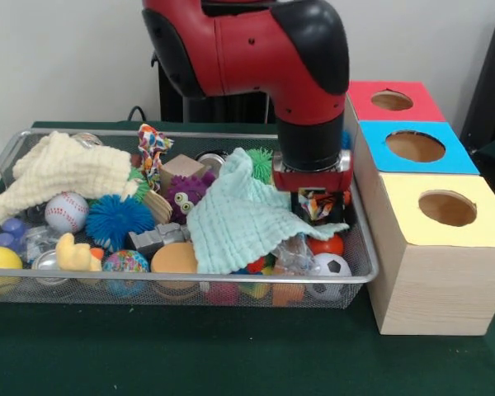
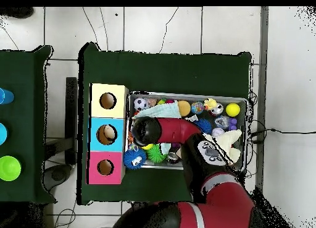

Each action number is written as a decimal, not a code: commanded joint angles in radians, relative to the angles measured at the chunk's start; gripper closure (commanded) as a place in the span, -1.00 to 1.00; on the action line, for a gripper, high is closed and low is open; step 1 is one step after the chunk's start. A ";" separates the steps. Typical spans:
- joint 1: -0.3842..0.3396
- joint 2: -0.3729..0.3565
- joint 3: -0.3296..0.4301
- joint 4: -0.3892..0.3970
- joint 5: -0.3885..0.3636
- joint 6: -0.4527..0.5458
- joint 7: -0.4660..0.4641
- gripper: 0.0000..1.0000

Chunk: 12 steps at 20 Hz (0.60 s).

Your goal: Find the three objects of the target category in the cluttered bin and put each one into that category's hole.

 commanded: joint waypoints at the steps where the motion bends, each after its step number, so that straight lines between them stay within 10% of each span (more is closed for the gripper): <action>1: 0.039 -0.180 0.067 0.103 0.086 0.154 0.105 -1.00; 12: 0.015 -0.109 0.100 0.086 0.110 0.116 0.055 -1.00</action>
